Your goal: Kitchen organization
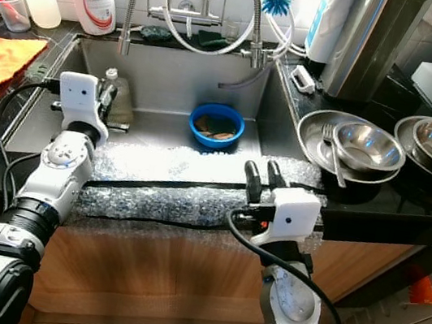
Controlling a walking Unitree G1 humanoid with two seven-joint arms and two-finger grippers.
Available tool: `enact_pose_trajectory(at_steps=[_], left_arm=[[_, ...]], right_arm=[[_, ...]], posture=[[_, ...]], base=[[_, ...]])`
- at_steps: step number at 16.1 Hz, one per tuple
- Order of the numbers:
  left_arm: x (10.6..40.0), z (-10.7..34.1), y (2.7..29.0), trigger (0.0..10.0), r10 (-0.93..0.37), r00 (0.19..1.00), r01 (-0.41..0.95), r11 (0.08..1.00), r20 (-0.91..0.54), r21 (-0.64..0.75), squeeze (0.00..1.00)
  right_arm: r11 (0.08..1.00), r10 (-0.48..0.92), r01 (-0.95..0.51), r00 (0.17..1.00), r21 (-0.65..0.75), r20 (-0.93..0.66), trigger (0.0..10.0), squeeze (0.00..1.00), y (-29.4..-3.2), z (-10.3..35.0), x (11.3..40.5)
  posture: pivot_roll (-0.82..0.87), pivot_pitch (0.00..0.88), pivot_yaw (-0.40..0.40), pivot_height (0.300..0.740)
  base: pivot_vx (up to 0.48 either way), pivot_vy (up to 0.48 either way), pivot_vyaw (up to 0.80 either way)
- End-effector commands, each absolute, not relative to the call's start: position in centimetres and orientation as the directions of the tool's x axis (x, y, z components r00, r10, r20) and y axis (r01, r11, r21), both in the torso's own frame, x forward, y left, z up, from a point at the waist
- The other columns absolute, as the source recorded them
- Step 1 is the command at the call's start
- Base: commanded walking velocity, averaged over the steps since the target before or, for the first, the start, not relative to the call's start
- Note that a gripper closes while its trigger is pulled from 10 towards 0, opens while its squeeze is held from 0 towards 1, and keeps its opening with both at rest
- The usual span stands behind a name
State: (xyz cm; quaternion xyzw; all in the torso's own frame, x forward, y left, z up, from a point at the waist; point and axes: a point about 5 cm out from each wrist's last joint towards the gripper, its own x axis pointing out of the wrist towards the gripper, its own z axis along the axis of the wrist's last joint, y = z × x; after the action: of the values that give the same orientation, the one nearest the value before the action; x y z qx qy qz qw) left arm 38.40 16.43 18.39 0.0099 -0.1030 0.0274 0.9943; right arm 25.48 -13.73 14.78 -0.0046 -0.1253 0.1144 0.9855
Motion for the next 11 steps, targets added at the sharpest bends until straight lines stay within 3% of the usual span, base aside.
enact_pose_trajectory(at_steps=[1,7,8,11], left_arm=[[38.30,18.52,16.44,10.0,0.045,0.977,-0.051,0.998,0.208,0.024,0.43],[38.30,18.64,16.28,10.0,0.037,0.976,-0.042,0.999,0.215,0.021,0.44],[38.30,18.72,16.20,10.0,0.033,0.975,-0.038,0.999,0.218,0.019,0.55],[38.31,18.75,16.16,10.0,0.030,0.975,-0.035,0.999,0.219,0.016,0.59]], right_arm=[[0.975,0.223,-0.221,0.943,-0.037,0.248,10.0,0.00,-13.70,14.80,25.58],[0.973,0.229,-0.227,0.943,-0.038,0.243,10.0,0.00,-13.53,14.68,25.63],[0.973,0.231,-0.228,0.942,-0.038,0.243,10.0,0.00,-13.49,14.68,25.64],[0.973,0.231,-0.229,0.942,-0.039,0.243,10.0,0.00,-13.46,14.66,25.65]], posture=[[-0.05,0.023,0.027,0.740],[-0.05,0.016,0.029,0.740],[-0.04,0.016,0.029,0.740],[-0.04,0.016,0.029,0.740]], base=[[0.000,0.000,0.00],[0.000,0.000,0.00],[0.000,0.000,0.00],[0.000,0.000,0.00]])
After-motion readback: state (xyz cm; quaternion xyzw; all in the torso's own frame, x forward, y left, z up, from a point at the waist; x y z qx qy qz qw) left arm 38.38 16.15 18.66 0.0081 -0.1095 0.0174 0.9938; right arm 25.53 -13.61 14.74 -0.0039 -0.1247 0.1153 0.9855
